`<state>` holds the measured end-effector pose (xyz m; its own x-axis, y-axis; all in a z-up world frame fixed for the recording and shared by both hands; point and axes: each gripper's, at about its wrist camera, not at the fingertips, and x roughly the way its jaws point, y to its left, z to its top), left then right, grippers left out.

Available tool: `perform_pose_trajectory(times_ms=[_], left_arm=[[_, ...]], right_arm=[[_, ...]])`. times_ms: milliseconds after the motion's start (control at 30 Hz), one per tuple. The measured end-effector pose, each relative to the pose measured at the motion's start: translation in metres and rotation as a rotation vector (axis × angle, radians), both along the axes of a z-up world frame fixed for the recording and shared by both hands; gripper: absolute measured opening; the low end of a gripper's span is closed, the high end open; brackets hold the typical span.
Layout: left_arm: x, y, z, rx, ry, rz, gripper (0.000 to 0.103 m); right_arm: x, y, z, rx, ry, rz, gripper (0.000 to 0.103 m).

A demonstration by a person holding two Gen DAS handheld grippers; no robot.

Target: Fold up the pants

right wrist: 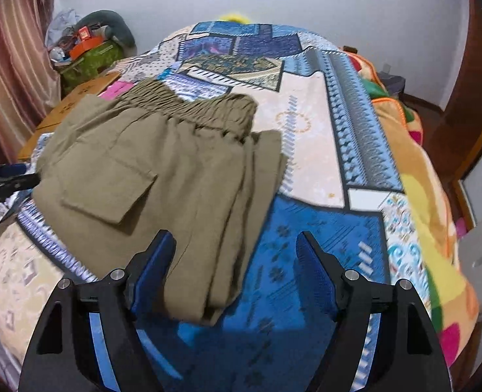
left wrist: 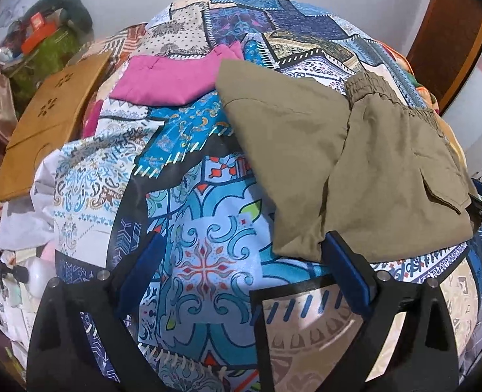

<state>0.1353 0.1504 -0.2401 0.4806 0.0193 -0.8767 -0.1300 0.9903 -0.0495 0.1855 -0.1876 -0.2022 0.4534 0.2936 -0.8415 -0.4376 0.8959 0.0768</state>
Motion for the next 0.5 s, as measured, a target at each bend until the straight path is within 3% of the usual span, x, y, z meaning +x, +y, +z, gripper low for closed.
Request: perform_pose_trajectory(times_ms=[67,167,300,367,500], left_arm=[[-0.002,0.003,0.001,0.011,0.0,0.009,0.094],[-0.005,0.014,0.002,0.133,0.024,0.073,0.077],[-0.013,0.031,0.009,0.121,0.03,0.075,0.075],[-0.013,0.026,0.021,0.128,-0.006,0.044,0.075],[0.004,-0.004,0.049,0.061,-0.103,-0.071,0.075]], right_arm=[[0.006,-0.003,0.0,0.007,0.007,-0.007,0.073],[0.009,-0.005,0.001,0.007,0.006,-0.008,0.073],[0.013,-0.009,0.006,-0.005,0.003,-0.021,0.067],[0.015,-0.011,0.014,0.028,-0.002,-0.025,0.067],[0.019,0.0,0.038,0.109,-0.046,0.01,0.067]])
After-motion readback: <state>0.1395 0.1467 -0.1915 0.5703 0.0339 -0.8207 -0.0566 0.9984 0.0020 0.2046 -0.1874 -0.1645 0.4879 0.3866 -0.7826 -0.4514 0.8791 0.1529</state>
